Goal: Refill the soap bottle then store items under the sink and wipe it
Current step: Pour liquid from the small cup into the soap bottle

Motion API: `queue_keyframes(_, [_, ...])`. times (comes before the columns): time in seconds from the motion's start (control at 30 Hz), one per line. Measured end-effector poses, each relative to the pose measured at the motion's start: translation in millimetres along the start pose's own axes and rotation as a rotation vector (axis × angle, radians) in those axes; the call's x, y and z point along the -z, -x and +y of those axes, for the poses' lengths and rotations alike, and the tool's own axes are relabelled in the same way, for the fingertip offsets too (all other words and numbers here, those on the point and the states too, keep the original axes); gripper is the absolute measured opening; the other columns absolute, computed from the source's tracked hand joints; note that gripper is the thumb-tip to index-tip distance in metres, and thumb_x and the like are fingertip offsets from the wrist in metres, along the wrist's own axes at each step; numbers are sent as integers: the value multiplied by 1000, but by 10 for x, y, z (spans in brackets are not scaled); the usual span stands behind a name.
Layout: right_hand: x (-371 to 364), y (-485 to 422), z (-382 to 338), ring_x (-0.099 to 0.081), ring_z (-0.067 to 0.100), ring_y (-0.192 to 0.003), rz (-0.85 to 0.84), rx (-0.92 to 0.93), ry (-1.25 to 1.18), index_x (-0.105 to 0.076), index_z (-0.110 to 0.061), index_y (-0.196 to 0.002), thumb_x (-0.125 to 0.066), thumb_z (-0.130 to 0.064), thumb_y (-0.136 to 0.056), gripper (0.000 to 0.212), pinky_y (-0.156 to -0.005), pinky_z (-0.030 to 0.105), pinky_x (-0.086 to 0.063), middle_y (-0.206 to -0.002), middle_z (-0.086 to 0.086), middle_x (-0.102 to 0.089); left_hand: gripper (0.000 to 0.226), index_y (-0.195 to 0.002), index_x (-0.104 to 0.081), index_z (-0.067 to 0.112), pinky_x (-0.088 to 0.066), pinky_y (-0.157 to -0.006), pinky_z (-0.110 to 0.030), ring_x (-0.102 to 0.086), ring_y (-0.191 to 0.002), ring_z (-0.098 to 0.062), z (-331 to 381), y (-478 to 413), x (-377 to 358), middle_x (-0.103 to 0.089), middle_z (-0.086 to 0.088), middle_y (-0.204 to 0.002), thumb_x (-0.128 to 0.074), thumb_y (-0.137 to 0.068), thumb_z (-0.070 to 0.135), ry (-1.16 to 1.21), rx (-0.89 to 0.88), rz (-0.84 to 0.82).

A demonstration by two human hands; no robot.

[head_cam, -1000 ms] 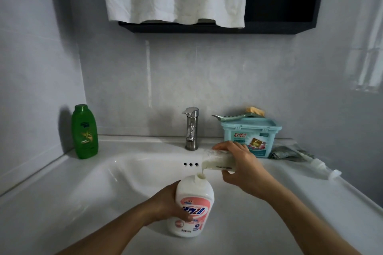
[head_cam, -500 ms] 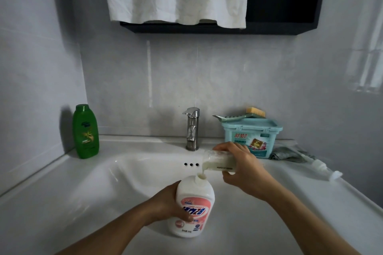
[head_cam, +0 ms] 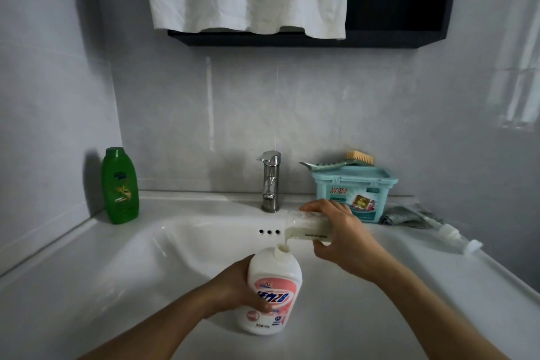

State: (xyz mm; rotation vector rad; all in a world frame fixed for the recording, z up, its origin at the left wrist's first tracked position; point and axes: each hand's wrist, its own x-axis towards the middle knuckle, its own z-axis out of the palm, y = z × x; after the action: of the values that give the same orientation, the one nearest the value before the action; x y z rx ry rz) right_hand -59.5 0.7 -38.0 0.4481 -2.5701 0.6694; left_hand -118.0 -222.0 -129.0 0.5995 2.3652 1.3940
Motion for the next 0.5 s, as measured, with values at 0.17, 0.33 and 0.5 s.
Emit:
queue_keyframes(0.17, [-9,-7,12,-40,6,-108,0,1,0,-46,-32,-123,-71,-12,-72,60,-79,4,-32,-113,-20,-42,71,-117,-58,24,-55,-88,-28,-68,-100,-10,-14,-3,-1,-74,6,-104,-87,-54,6,5,0,10])
queue_keyframes(0.33, [-3,-4,1,-40,7,-108,-6,-1,9,-45,-31,-125,-71,-12,-73,61,-83,8,-32,-114,-18,-42,69,-117,-59,24,-55,-87,-26,-68,-100,-9,-5,-3,1,-74,5,-104,-86,-57,2,2,0,5])
queue_keyframes(0.5, [3,0,-4,-39,6,-107,-8,-9,-2,-45,-31,-124,-71,-12,-73,61,-79,4,-31,-114,-18,-42,71,-118,-58,25,-54,-88,-27,-68,-100,-9,9,4,3,-73,6,-105,-87,-55,7,-2,-2,-6])
